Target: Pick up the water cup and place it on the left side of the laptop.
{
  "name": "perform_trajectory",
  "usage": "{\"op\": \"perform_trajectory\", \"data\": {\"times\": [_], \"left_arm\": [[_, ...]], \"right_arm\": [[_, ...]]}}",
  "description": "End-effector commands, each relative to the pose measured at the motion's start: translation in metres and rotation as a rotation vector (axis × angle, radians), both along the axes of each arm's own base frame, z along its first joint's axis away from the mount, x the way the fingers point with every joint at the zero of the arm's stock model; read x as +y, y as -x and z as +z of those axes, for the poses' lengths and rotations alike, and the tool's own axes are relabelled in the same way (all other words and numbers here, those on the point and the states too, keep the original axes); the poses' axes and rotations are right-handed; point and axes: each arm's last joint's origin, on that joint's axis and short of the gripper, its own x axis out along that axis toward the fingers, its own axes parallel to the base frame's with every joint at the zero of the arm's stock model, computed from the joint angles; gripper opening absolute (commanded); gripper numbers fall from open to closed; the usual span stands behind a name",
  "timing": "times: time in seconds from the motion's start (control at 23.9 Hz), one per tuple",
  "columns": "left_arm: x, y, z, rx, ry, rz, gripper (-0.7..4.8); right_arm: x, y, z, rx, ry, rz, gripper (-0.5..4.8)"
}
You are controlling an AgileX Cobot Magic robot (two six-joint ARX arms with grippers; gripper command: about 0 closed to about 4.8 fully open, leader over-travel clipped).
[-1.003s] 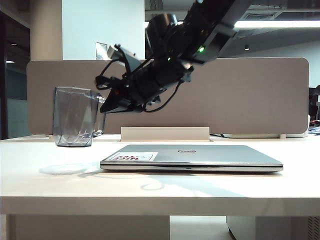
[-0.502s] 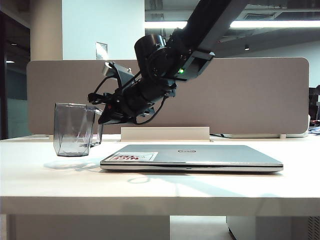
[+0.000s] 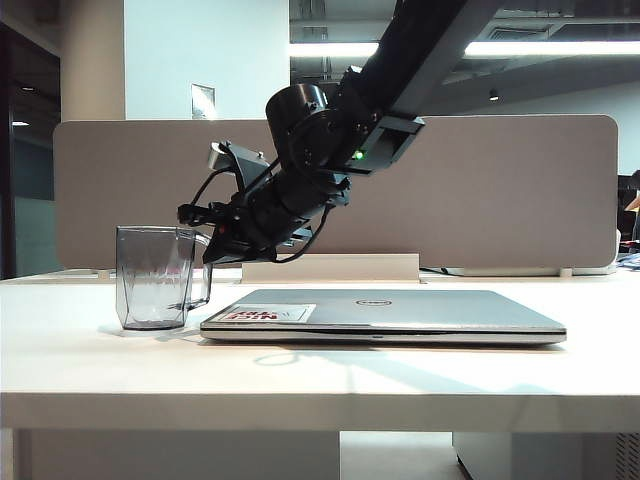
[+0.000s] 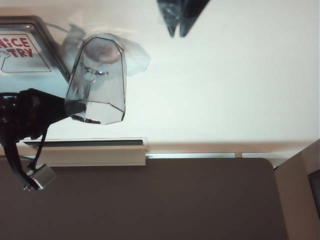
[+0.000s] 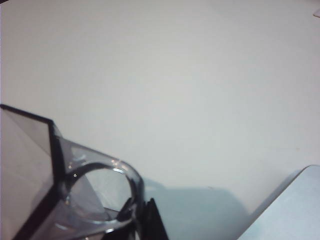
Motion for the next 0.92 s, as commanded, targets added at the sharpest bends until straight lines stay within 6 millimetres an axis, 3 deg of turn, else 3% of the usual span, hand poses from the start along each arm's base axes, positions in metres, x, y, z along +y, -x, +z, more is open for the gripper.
{"op": "perform_trajectory", "data": {"times": [0.04, 0.21, 0.33, 0.71, 0.92], "left_arm": [[0.000, 0.000, 0.003, -0.021, 0.000, -0.001, -0.06], [0.000, 0.000, 0.003, -0.021, 0.000, -0.001, -0.06], [0.000, 0.000, 0.003, -0.021, 0.000, -0.001, -0.06], [0.000, 0.000, 0.003, -0.021, 0.000, -0.001, -0.06], [0.000, 0.000, 0.003, -0.021, -0.001, -0.001, -0.06]], "right_arm": [[0.002, -0.001, 0.003, -0.019, -0.017, 0.001, 0.00], [0.002, -0.001, -0.001, -0.012, -0.008, 0.003, 0.25], [0.003, 0.000, -0.002, -0.010, -0.007, 0.006, 0.96], [0.004, 0.001, -0.001, -0.008, -0.007, 0.012, 1.26], [0.003, 0.004, 0.010, -0.001, 0.013, 0.015, 2.13]]}}
